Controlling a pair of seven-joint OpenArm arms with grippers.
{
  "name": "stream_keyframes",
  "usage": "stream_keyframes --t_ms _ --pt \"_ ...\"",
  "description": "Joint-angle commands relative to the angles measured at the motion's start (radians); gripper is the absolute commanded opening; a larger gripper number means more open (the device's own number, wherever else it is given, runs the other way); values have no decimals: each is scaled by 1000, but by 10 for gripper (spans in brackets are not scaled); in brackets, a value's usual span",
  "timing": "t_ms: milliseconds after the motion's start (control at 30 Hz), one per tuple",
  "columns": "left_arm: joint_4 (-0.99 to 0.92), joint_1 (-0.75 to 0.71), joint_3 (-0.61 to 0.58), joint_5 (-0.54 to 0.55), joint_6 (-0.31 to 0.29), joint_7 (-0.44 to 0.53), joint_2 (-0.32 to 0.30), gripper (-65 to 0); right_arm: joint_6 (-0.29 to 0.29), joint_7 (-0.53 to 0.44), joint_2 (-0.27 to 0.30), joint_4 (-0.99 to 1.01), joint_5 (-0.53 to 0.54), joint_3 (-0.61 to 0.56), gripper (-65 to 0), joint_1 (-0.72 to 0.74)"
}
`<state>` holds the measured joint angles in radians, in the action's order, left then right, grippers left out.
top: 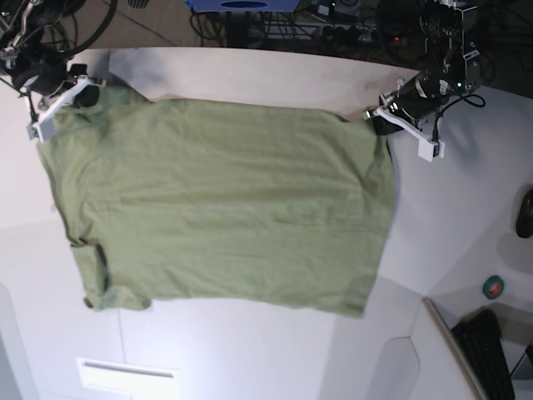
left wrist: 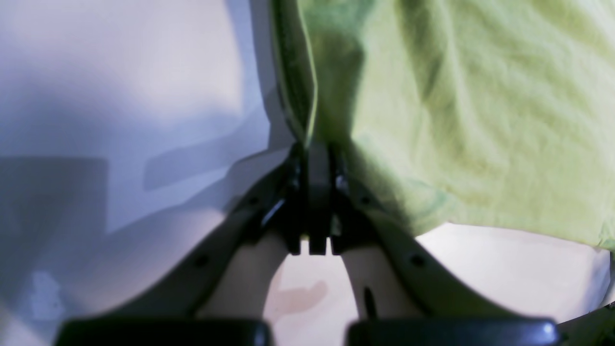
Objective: Layout the t-shirt on the table in an organized manner, then fold the t-shirt properly
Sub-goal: 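Hold the shirt's shoulders taut with both grippers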
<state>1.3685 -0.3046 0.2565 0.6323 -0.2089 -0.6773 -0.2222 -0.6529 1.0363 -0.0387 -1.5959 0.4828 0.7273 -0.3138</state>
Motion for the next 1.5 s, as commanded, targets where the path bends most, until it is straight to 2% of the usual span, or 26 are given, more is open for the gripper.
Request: stream_keyframes --t_ms 0,1267,1400,1467 --pt "10 -3 5 -1 7 -8 -9 -650 -3 -14 6 -14 14 7 -650 0" --pt "12 -6 7 -1 7 -8 -9 -650 -2 -14 6 -13 14 7 -650 2" --pt "12 -6 5 -1 7 -8 -9 -650 61 -15 6 -13 14 7 -650 3" --pt "13 -6 5 -1 7 -8 -9 -650 68 -15 6 -13 14 7 -650 3"
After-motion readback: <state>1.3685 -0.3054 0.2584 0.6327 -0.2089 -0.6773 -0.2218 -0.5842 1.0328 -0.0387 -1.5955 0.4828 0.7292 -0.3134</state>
